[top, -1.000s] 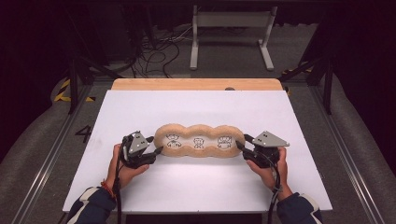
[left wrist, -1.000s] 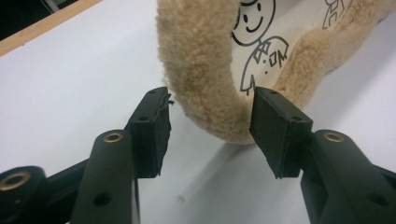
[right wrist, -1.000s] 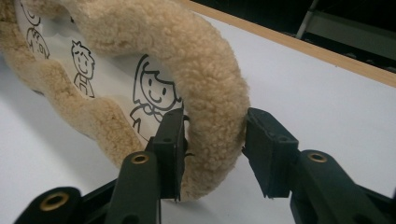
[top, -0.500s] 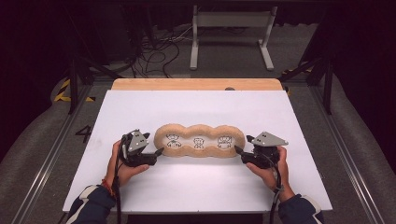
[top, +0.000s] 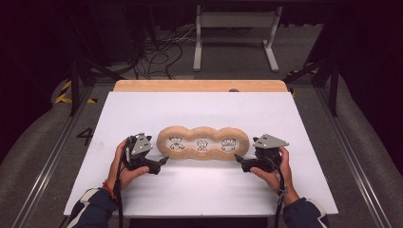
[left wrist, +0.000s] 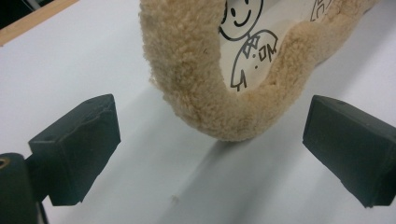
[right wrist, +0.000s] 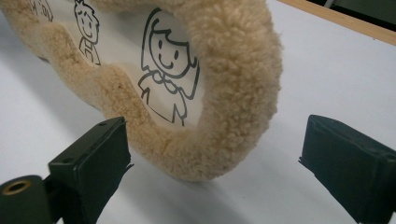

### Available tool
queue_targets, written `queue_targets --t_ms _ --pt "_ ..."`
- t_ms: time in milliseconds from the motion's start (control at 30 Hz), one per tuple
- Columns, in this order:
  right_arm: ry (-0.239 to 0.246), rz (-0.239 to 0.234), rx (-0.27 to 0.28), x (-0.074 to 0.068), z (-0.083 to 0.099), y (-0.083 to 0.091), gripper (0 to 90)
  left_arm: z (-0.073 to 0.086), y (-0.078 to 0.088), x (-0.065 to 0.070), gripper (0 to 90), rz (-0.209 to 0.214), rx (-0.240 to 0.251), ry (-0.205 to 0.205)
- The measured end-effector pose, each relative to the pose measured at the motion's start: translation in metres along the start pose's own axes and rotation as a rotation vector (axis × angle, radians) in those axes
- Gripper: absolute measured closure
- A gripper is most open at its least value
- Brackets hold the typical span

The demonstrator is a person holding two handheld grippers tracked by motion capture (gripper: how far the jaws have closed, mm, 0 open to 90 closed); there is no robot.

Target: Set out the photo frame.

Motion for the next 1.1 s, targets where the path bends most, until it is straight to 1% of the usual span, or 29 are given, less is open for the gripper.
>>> queue_targets --t_ms 167,200,267,300,367,400,433,567,633,667,733,900,967,1000,1100 --pt "0.006 0.007 -0.005 -0.001 0.0 0.0 9.6 0.0 0.001 0.0 4.5 0.005 -0.002 -0.006" --pt "0.006 0.008 -0.004 -0.001 0.0 0.0 10.6 0.0 0.001 0.0 4.7 0.008 -0.005 -0.012" --pt "0.01 0.002 -0.002 0.0 0.001 0.002 11.6 -0.001 0.001 0.001 5.3 -0.002 -0.018 -0.041" --pt "0.019 0.003 -0.012 0.0 0.001 0.003 11.7 -0.002 0.001 0.001 5.5 -0.005 -0.018 -0.047" --pt "0.035 0.021 -0.018 0.0 -0.001 0.006 12.2 -0.003 0.002 0.002 5.6 0.001 -0.014 -0.045" --pt "0.034 0.025 -0.015 0.001 -0.001 0.008 12.4 -0.003 0.002 0.002 5.6 0.002 -0.014 -0.046" --pt "0.027 0.026 -0.012 0.001 -0.001 0.009 12.5 -0.002 0.003 0.002 5.6 0.0 -0.016 -0.046" --pt "0.049 0.028 -0.028 0.0 -0.001 0.012 12.6 -0.002 0.008 0.003 6.4 -0.001 -0.011 -0.058" --pt "0.052 0.032 -0.026 0.0 -0.001 0.015 12.7 -0.002 0.009 0.002 6.5 -0.003 -0.009 -0.055" --pt "0.052 0.032 -0.026 0.0 -0.001 0.015 12.7 -0.001 0.011 0.002 6.5 0.002 -0.009 -0.054" --pt "0.056 0.033 -0.028 0.0 -0.001 0.017 12.8 0.002 0.014 0.002 6.3 -0.003 -0.014 -0.053" --pt "0.067 0.031 -0.051 -0.002 0.007 0.021 13.0 0.01 0.024 0.003 6.0 -0.002 -0.017 -0.057" --pt "0.067 0.032 -0.051 -0.002 0.011 0.024 13.0 0.013 0.027 0.003 5.6 0.002 -0.018 -0.055" --pt "0.064 0.031 -0.052 -0.002 0.013 0.025 13.0 0.014 0.029 0.002 5.6 0.0 -0.02 -0.059" --pt "0.079 0.04 -0.066 -0.003 0.017 0.028 13.0 0.018 0.033 0.001 5.6 -0.004 -0.03 -0.074"
Point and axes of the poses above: each handheld gripper's, and its own axes: y roughly backward along the jaws, z roughly out of its underside, x roughly to its right, the point moved 2 cm from there along -y, roughly forward along the jaws, and after that the axes turned 11 degrees about y, right-handed, at the moved point
